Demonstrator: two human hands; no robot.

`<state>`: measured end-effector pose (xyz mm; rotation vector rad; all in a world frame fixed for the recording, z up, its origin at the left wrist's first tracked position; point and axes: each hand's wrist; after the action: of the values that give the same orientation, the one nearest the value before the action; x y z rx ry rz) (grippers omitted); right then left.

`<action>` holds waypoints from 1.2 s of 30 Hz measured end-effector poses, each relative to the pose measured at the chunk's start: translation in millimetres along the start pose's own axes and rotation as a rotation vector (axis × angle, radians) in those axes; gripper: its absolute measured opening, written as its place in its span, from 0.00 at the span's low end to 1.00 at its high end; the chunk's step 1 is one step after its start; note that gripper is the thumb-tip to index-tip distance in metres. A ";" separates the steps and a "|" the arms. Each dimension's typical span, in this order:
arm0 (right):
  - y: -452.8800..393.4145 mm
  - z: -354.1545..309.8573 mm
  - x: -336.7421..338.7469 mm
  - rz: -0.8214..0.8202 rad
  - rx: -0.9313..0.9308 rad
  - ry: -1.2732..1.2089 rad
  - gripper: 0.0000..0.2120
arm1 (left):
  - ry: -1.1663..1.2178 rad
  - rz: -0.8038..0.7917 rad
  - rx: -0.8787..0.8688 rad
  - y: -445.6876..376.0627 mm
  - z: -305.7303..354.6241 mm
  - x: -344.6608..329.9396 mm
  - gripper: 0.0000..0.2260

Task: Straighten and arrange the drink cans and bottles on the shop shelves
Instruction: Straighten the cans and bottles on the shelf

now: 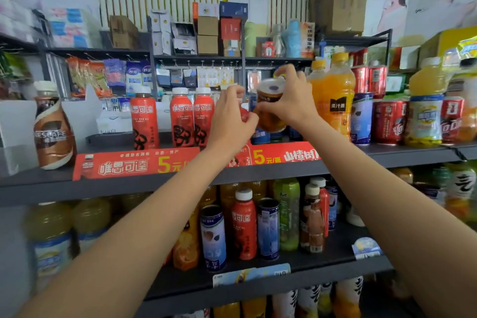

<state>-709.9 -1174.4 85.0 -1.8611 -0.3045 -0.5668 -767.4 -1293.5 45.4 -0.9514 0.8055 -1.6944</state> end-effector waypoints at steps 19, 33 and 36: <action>47.0 219.7 155.9 0.301 -0.011 -0.195 0.32 | 0.454 -0.077 0.135 24.7 154.7 -264.6 0.26; 14.9 511.9 218.9 0.027 -0.146 -0.161 0.32 | 0.160 -0.254 0.158 -18.0 217.3 -544.3 0.25; 4.8 553.4 217.9 0.062 -0.198 -0.184 0.33 | 0.147 -0.310 0.154 -30.4 216.3 -587.8 0.25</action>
<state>-391.9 -673.5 43.3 -2.1122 -0.3199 -0.3952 -473.2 -739.7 44.1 -0.8865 0.6344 -2.0826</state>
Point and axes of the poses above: each hand's wrist, its own y-axis away from the middle knuckle, its own x-axis out of the back of the hand, z = x × y, and after that the axes turned 15 degrees about y, right-handed
